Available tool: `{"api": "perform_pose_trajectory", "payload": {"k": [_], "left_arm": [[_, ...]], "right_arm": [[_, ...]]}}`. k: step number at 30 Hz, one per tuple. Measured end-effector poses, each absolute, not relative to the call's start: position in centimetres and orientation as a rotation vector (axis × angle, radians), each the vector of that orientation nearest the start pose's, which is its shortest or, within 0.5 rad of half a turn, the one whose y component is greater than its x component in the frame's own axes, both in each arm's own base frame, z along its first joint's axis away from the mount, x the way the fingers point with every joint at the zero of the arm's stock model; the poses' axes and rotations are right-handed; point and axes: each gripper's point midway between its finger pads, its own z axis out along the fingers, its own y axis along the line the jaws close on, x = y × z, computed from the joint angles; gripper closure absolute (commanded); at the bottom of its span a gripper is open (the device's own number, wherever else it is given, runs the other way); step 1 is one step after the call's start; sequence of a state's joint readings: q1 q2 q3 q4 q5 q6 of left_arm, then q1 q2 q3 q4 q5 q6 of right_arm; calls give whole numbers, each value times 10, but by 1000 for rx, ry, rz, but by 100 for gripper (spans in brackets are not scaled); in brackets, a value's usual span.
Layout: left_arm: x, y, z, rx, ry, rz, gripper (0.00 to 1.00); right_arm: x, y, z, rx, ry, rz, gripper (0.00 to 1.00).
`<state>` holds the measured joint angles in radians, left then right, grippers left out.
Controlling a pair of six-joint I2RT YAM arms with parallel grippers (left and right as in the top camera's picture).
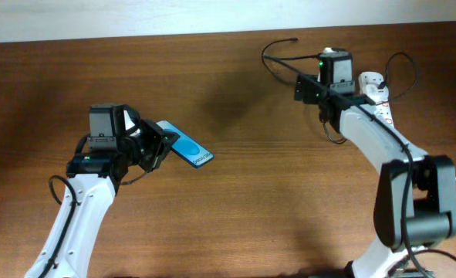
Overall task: Plug charger to phone and switch on socket
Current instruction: 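Move right gripper to the black cable near the power strip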
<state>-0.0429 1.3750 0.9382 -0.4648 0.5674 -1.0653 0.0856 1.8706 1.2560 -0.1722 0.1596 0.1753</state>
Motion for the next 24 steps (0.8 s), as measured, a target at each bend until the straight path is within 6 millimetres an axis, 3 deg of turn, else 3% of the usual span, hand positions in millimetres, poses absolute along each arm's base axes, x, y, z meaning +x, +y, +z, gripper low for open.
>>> {"api": "perform_pose_trajectory", "payload": {"k": [2,6,13,15,19,24], "left_arm": [[347,-107,151,-1060,2433,-1135,100],[347,-107,151,-1061,2434,-1134,100],[347,-106,149,-1069,2434,-1119,100],[346,-106,149,-1070,2435,-1118,100],[343,-105,147,-1084,2449,-1111,100],[344,-105,146,-1087,2447,-1103,100]], "right_arm": [[515,13,96,173,2345,-51,3],[522,19,76,131,2381,-12,22],[521,26,61,103,2414,28,26],[521,25,56,102,2421,22,37],[519,25,41,102,2457,17,47],[518,25,39,102,2462,17,62]]}}
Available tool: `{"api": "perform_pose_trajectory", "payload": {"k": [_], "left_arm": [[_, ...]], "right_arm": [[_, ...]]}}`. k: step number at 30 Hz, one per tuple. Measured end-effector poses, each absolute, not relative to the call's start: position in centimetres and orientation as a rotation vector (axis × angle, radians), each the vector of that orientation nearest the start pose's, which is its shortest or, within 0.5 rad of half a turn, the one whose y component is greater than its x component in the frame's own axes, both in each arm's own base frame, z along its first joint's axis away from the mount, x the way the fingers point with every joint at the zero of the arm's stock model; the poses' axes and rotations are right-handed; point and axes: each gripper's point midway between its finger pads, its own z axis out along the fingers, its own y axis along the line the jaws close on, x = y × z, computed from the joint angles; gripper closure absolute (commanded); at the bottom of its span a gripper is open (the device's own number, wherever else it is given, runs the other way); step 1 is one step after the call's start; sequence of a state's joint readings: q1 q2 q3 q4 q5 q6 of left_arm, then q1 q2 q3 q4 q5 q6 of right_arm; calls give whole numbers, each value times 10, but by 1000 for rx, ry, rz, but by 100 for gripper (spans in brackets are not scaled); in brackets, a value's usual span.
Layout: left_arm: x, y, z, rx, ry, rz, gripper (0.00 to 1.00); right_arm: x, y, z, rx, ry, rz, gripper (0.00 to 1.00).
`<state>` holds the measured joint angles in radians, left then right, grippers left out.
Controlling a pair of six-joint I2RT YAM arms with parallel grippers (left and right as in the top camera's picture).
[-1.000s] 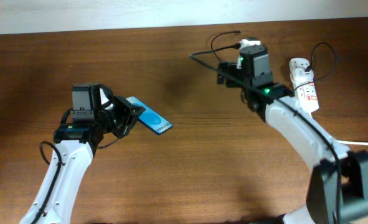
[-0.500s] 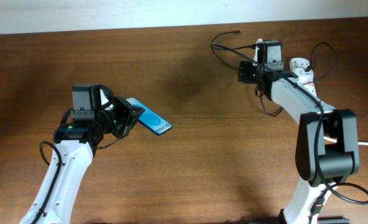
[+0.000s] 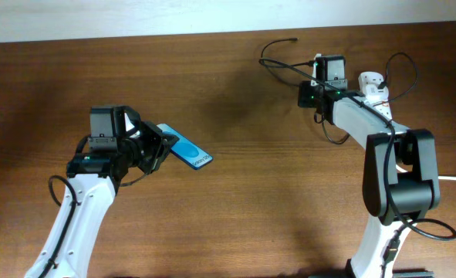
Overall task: Plug charger to phone and switch on socket
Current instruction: 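Move right gripper to the black cable near the power strip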
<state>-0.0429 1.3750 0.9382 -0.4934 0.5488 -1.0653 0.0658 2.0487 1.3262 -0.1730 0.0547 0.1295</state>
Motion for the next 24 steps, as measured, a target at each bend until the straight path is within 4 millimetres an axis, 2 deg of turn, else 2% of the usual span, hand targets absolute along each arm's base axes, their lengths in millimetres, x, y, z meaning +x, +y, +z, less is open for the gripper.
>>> {"api": "perform_pose_trajectory", "payload": {"k": [3,4,5,6,11,16,22,24], "left_arm": [[344,-104,146,-1087,2447,-1103,100],[344,-104,146,-1087,2447,-1103,100],[344,-104,146,-1087,2447,-1103,100],[344,-104,146,-1087,2447,-1103,100],[344,-104,146,-1087,2447,-1103,100],[344,-104,146,-1088,2447,-1103,100],[343,-104,146,-1090,2450,-1102,100],[343,-104,146,-1091,2451,-1101,100]], "right_arm": [[516,25,38,102,2470,16,67],[516,24,37,100,2475,14,66],[515,24,37,101,2480,15,60],[513,24,35,100,2488,13,60],[508,24,31,100,2516,9,75],[504,24,28,101,2535,8,95],[493,23,25,100,2582,1,96],[485,23,36,100,2599,-2,96]]}}
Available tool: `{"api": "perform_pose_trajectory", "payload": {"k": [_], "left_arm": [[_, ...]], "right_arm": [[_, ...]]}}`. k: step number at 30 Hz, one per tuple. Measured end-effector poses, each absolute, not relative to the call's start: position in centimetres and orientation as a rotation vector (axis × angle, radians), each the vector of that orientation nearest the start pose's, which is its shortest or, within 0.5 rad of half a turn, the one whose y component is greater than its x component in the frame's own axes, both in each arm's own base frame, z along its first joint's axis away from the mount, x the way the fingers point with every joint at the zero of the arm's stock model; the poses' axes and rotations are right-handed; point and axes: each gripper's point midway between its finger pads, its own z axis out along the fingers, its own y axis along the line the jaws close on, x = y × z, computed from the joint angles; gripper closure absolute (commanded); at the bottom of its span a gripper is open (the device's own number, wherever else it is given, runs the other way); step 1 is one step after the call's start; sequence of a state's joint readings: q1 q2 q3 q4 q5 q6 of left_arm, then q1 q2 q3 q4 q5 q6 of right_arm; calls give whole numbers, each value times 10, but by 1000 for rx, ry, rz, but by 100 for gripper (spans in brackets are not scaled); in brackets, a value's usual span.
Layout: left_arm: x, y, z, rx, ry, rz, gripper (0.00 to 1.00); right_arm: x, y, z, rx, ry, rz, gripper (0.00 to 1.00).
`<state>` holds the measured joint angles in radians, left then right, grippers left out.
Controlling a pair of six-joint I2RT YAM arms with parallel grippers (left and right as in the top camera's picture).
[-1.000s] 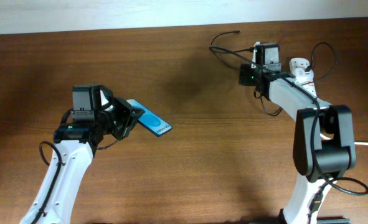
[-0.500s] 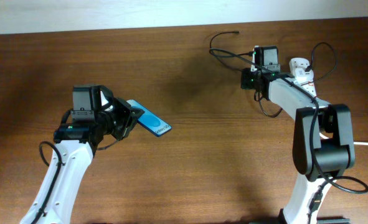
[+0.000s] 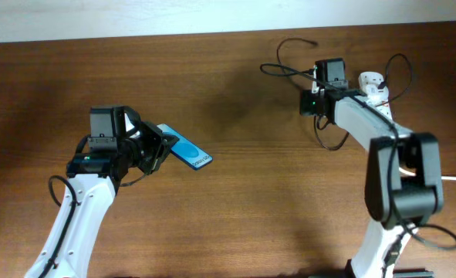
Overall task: Plug charger to phone and switch on socket
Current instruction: 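Move right gripper to the black cable near the power strip, then grasp the black cable's USB-C end with right gripper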
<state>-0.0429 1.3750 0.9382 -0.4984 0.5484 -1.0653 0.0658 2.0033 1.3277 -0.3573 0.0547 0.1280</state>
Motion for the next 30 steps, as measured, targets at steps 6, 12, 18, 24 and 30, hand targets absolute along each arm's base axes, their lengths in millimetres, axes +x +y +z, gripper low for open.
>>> {"api": "perform_pose_trajectory", "payload": {"k": [6,12,18,24,30], "left_arm": [[343,-104,145,-1092,2452,-1101,100],[342,-105,146,-1091,2454,-1107,100],[342,-106,146,-1088,2456,-1116,100],[341,-108,147,-1082,2460,-1134,100],[341,-108,147,-1072,2462,-1134,100]], "right_arm": [[431,26,135,86,2597,49,96],[313,44,156,65,2916,224,94],[287,51,151,58,3021,267,32],[322,54,158,39,2874,278,12],[350,61,167,58,2756,311,0]]}}
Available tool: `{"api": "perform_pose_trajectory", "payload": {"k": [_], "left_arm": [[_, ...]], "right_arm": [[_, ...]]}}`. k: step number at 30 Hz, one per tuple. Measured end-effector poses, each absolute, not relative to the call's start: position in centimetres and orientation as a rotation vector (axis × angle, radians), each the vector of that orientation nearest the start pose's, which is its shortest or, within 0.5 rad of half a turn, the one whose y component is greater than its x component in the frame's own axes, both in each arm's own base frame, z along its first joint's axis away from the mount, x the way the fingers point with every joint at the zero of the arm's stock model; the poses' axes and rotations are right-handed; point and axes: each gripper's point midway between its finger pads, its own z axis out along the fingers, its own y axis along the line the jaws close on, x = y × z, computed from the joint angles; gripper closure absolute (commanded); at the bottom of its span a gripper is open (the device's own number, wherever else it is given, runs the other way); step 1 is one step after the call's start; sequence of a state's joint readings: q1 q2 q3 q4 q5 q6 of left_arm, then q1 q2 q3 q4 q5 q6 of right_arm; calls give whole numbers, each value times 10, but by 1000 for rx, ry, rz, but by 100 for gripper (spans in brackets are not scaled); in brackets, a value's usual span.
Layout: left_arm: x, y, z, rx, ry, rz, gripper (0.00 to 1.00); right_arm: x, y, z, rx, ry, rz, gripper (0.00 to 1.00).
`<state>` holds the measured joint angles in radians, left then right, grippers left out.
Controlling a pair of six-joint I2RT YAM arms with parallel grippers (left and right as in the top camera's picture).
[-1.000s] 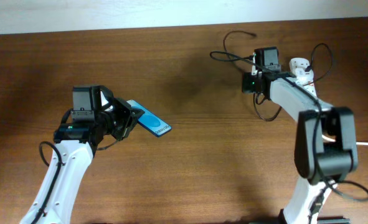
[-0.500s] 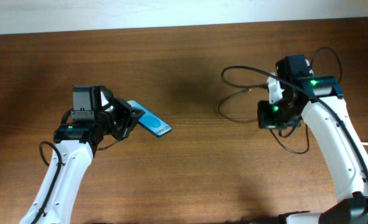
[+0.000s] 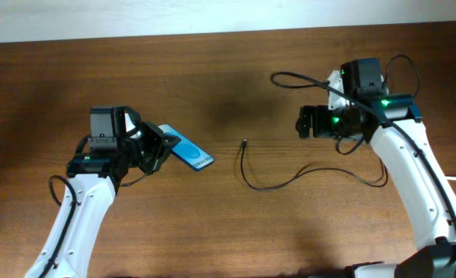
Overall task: Plug charger to phone and switch on socket
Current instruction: 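Grasp the black cable's USB-C end with right gripper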
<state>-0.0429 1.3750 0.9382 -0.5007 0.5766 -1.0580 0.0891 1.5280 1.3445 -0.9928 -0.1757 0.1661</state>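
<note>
My left gripper (image 3: 166,142) is shut on one end of the blue phone (image 3: 192,152), holding it tilted with its free end pointing right. The black charger cable (image 3: 268,186) lies in a loop on the mid-table, and its plug tip (image 3: 244,141) rests loose about a hand's width right of the phone. My right gripper (image 3: 300,123) points left, above and right of the loop; its jaws are too dark to read. The white socket strip (image 3: 335,77) is mostly hidden under the right arm.
More black cable (image 3: 289,76) arcs at the back from left of the right arm. The table's far edge meets a white wall (image 3: 135,15). The brown wooden tabletop (image 3: 228,232) spreads between and in front of the arms.
My right arm has swung from the back of the table toward the middle. The cable, bunched at the back before, now lies looped on the mid-table with its tip near the phone. Left arm unchanged.
The left gripper held the phone in the same place at every moment. The right gripper stayed at the back by the socket strip and bunched cable, shifting slightly. Now it is nearer the middle and the cable stretches out toward the phone.
</note>
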Motion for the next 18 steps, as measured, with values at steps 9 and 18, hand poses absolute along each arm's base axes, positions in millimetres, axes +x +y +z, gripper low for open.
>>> {"api": "perform_pose_trajectory", "payload": {"k": [9,18], "left_arm": [[348,-59,157,-957,2388,-1166,100],[347,-50,162,-919,2365,-1216,100]], "right_arm": [[356,159,97,-225,2876,414,0],[353,217,41,-119,2974,541,19]]}}
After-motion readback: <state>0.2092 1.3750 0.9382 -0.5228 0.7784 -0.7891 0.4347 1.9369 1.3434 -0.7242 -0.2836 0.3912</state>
